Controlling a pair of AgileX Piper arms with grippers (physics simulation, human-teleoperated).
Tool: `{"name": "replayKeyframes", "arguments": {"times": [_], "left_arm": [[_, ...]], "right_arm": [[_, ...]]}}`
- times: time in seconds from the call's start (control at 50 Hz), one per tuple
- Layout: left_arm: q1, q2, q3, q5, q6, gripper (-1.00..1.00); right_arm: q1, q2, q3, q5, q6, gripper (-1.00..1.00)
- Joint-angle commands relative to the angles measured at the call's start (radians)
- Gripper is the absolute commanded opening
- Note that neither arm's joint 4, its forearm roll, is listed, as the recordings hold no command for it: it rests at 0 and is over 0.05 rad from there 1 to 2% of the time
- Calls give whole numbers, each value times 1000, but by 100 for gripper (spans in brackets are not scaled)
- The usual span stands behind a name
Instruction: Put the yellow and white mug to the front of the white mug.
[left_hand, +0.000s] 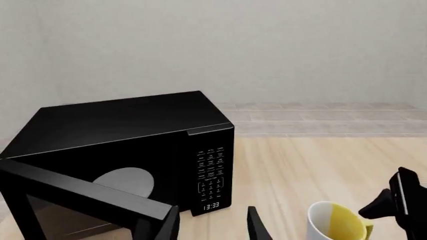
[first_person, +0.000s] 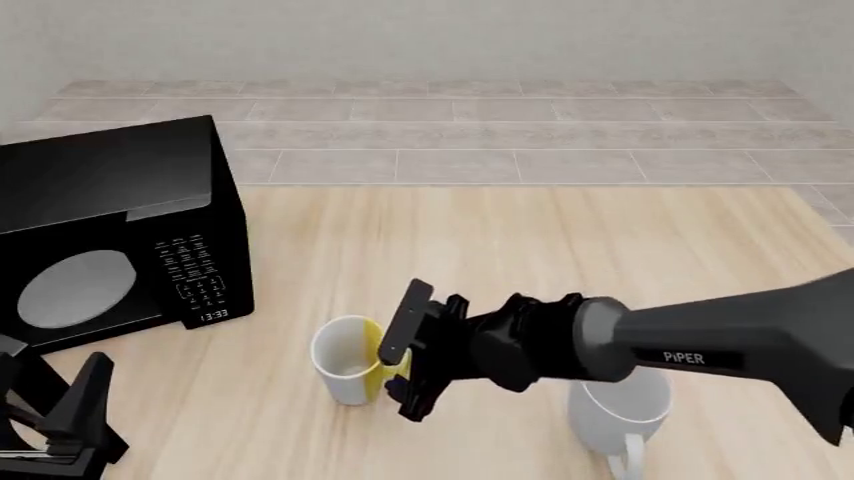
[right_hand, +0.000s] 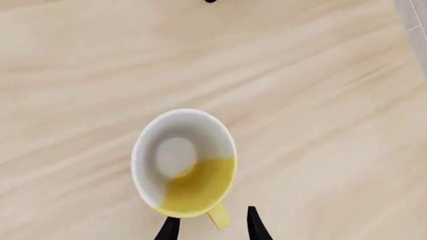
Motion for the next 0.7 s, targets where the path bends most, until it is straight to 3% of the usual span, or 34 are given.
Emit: {"name": "replayKeyframes", "arguments": {"times": [0.02,0.06,0.08,0.3,0.7], "left_arm": [[0,0,0,0,0,100],[0,0,0,0,0,100],[0,0,0,0,0,100],[0,0,0,0,0,100],[0,0,0,0,0,100]], "right_arm": [[11,38,0,-16,9,100],[12,37,3,-16,9,100],[9,34,6,-19,2,-100],[6,9,15,-11,1,-100],[-60,-171,-5,70,-28,-100]]}}
